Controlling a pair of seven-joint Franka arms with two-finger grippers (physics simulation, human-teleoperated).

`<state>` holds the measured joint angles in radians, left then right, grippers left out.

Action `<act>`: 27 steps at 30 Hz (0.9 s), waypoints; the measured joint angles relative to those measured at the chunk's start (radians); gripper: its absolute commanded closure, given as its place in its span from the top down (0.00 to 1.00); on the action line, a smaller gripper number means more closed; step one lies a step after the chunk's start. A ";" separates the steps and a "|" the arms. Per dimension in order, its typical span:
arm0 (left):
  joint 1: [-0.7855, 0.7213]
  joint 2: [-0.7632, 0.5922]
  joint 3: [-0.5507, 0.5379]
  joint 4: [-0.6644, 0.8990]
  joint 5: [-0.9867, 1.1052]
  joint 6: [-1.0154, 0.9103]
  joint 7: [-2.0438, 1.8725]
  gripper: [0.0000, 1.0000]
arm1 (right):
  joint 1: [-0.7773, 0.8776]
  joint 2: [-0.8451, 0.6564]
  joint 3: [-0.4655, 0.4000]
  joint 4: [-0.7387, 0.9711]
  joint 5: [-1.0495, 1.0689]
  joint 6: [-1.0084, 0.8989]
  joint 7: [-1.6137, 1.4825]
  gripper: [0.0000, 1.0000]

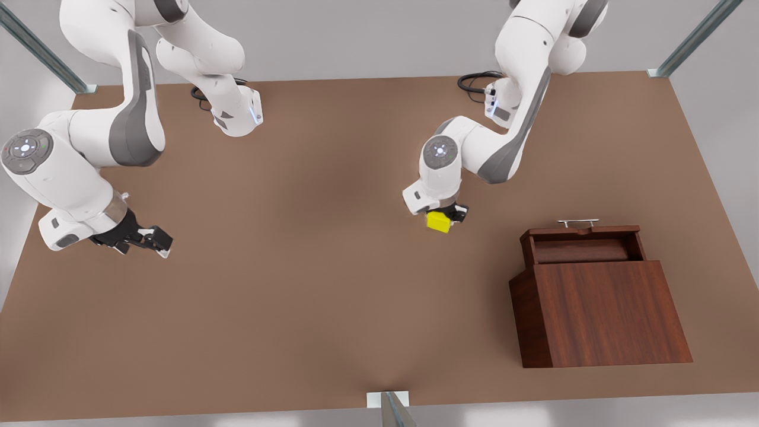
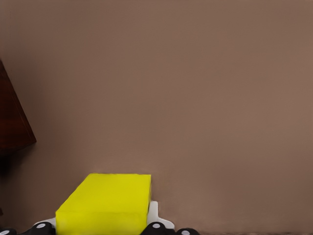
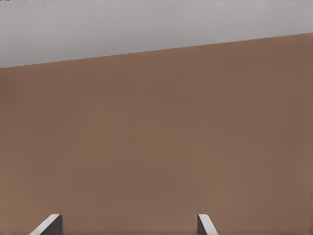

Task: Open the drawer with left arm, place the square in the middle with right arm, and place the square in the drawer with left arm

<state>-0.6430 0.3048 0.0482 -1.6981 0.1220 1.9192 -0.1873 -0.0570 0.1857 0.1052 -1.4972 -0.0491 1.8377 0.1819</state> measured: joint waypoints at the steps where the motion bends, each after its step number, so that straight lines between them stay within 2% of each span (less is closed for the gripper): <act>1: 0.002 -0.022 0.044 0.001 -0.028 -0.033 0.066 0.66 | 0.002 0.000 -0.001 0.000 0.001 0.000 -0.001 1.00; 8: -0.001 -0.037 0.357 0.008 -0.159 -0.093 0.306 0.66 | 0.003 0.003 -0.001 0.015 0.004 -0.001 -0.001 1.00; 14: 0.005 -0.004 0.530 0.003 -0.243 -0.127 0.314 0.66 | 0.002 0.002 -0.002 0.023 0.000 0.000 -0.001 1.00; 27: 0.063 0.095 0.547 0.031 -0.354 -0.047 0.330 0.68 | 0.007 -0.003 -0.013 0.023 0.000 -0.003 -0.001 1.00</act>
<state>-0.5800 0.3997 0.5951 -1.6676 -0.2316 1.8717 0.1423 -0.0498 0.1826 0.0920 -1.4742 -0.0491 1.8348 0.1810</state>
